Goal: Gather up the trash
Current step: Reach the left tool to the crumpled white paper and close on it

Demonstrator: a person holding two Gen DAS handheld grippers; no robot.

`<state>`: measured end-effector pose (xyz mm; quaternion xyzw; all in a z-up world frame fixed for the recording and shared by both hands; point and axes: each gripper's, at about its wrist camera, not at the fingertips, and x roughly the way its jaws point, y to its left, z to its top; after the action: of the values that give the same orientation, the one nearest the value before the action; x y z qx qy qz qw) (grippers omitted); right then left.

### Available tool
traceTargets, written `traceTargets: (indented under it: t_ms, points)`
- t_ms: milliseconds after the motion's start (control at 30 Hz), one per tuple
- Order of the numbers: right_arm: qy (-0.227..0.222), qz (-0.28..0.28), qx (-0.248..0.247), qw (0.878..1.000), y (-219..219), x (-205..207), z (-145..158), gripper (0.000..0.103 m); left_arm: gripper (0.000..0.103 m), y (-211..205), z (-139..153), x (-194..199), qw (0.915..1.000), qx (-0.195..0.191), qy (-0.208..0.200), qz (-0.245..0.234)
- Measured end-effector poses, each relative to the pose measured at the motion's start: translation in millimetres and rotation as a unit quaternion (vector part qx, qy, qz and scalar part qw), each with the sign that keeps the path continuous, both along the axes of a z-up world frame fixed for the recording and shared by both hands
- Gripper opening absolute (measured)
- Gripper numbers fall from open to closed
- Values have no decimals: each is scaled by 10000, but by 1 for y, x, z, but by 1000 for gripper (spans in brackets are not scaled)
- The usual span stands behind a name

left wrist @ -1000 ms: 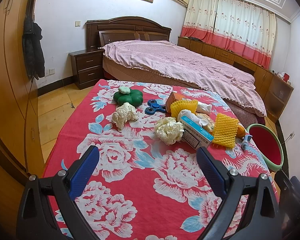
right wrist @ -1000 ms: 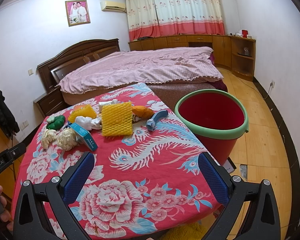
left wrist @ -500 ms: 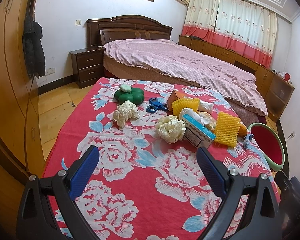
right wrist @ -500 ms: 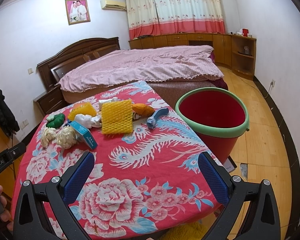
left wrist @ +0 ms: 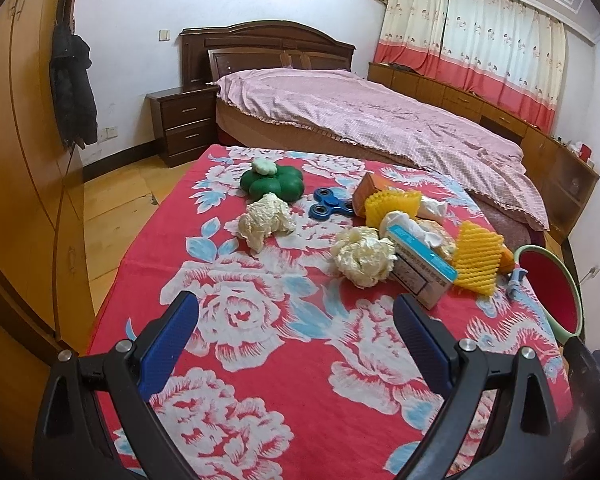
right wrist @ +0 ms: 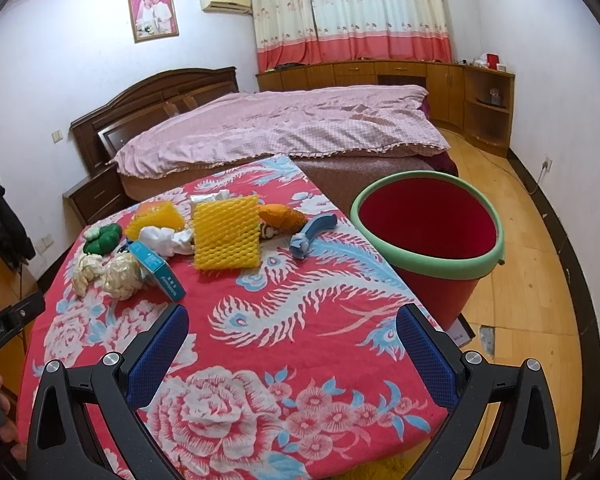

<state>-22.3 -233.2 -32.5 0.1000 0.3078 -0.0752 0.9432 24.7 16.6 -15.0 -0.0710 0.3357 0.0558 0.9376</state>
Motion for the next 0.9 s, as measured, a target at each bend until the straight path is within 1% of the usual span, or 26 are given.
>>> traceTargets:
  t_ms: [200,367,600,800,900]
  points:
    - [74,124,-61,9999,0,22,-1,103,97,5,-8,16,9999,9,165,51]
    - [190,350,-167,9991,6,43,-3,103,97,0,-13,34,9996,-12,287,-46]
    - [333,587,-263,9974,12,70,-10,103,97,-18,-25,67,9977,-55,565,-358]
    - [615,627,-249,9958,11,100,-21,103,95,-37,-41,94,9942,-52,817,-697]
    - [737,640,-253,9949,10,111,-26,103,92,-44,-50,106,9917,-89,982,-831]
